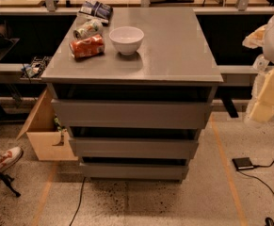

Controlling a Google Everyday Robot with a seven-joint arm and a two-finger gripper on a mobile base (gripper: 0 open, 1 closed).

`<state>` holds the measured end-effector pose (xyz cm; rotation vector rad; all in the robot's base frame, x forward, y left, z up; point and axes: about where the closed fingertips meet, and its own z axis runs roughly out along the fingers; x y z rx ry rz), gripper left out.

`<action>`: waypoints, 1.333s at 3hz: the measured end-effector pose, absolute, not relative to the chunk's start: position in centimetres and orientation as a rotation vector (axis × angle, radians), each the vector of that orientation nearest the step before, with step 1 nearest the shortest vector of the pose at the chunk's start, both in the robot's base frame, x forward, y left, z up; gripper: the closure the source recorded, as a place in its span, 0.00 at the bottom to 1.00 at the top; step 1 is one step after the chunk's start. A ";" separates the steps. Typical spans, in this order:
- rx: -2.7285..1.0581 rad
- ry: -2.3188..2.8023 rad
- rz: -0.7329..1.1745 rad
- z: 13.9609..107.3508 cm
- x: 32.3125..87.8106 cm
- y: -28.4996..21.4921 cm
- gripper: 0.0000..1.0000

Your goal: Open middle drawer

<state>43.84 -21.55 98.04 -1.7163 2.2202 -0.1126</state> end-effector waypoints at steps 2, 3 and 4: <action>-1.653 2.225 -0.089 97.3 43.3 -21.4 0.00; -1.587 2.217 -0.053 94.5 42.3 -19.8 0.00; -1.572 2.202 0.003 88.9 41.8 -17.0 0.00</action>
Offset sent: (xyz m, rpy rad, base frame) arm -0.0152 0.0020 -0.0239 0.1104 -0.0258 -0.0904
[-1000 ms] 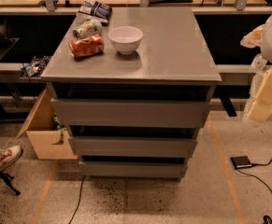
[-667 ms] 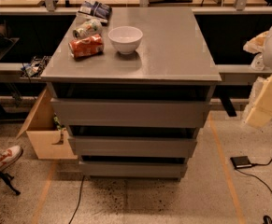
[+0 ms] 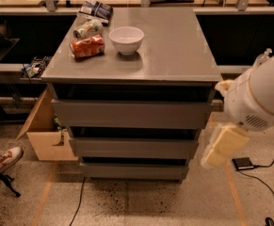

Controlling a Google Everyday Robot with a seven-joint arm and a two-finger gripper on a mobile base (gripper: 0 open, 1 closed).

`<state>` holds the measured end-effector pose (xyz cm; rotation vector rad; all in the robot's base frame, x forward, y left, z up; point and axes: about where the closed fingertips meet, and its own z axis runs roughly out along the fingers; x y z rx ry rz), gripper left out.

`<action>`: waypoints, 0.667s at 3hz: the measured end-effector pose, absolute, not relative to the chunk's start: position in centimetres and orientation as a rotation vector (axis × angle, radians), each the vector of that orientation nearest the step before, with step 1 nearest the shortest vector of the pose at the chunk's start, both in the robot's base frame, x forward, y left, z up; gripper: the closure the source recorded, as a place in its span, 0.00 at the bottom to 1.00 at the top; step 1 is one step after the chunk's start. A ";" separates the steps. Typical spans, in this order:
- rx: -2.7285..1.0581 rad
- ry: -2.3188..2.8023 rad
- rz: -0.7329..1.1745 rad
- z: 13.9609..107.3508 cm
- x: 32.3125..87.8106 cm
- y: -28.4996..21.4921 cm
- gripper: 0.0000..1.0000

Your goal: Open middle drawer

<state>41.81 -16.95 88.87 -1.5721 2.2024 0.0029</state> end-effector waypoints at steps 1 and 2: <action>-1.578 2.196 0.101 81.8 41.4 -13.9 0.00; -1.546 2.180 0.225 75.5 41.2 -10.4 0.00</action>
Offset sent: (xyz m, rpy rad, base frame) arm -0.0115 0.1019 -0.1994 0.2537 0.1331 0.0382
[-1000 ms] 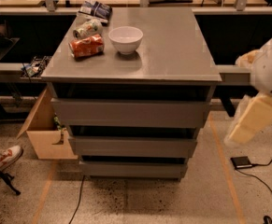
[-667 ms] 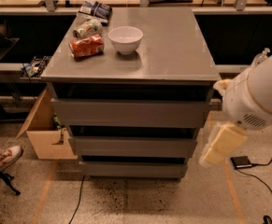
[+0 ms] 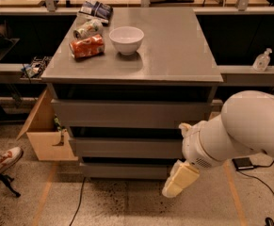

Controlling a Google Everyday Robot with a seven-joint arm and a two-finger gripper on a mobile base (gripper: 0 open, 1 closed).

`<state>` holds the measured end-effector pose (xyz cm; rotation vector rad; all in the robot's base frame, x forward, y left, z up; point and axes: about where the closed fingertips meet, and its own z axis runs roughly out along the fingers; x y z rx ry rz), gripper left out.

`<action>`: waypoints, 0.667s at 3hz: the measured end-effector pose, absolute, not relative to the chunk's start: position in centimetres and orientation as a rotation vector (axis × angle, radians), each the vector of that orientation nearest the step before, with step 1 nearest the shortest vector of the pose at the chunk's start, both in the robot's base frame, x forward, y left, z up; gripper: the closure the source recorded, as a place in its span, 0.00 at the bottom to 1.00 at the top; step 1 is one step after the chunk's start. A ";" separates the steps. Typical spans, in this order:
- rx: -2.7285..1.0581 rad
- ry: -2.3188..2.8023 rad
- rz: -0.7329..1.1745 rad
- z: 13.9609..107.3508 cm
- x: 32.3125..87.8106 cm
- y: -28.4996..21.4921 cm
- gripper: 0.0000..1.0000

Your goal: Open middle drawer

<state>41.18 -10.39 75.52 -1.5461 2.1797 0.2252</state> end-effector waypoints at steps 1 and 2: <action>-1.546 2.180 0.225 75.5 41.2 -10.4 0.00; -1.546 2.179 0.222 72.0 42.5 -10.2 0.00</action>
Offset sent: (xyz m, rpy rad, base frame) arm 0.0484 0.0046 -0.1261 0.0012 0.0011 -0.0040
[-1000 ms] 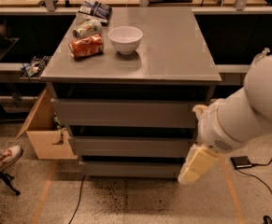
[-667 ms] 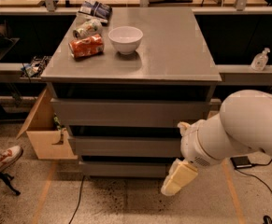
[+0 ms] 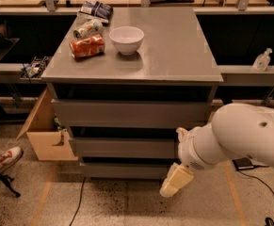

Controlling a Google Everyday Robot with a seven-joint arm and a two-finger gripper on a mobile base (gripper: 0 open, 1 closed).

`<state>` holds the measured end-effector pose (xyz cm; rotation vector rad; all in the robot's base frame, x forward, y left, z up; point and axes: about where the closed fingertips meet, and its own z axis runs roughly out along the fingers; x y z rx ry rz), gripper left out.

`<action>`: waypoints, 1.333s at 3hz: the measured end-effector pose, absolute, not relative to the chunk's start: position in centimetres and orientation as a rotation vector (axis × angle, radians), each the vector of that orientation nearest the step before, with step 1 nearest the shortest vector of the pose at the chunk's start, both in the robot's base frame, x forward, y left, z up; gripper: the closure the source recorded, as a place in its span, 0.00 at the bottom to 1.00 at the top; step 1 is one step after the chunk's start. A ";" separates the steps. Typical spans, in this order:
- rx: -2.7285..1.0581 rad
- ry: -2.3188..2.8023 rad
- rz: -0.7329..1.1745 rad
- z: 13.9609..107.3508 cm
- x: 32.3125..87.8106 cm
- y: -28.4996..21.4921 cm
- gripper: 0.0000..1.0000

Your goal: Open middle drawer

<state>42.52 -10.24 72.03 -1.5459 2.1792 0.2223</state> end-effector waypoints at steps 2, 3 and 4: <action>-1.628 2.103 0.194 58.9 49.9 -7.7 0.00; -1.599 2.120 0.258 53.8 51.8 -6.5 0.00; -1.599 2.120 0.258 53.8 51.8 -6.5 0.00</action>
Offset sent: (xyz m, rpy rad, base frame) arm 0.1039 0.0357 -0.1876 -0.0583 -0.0449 0.1113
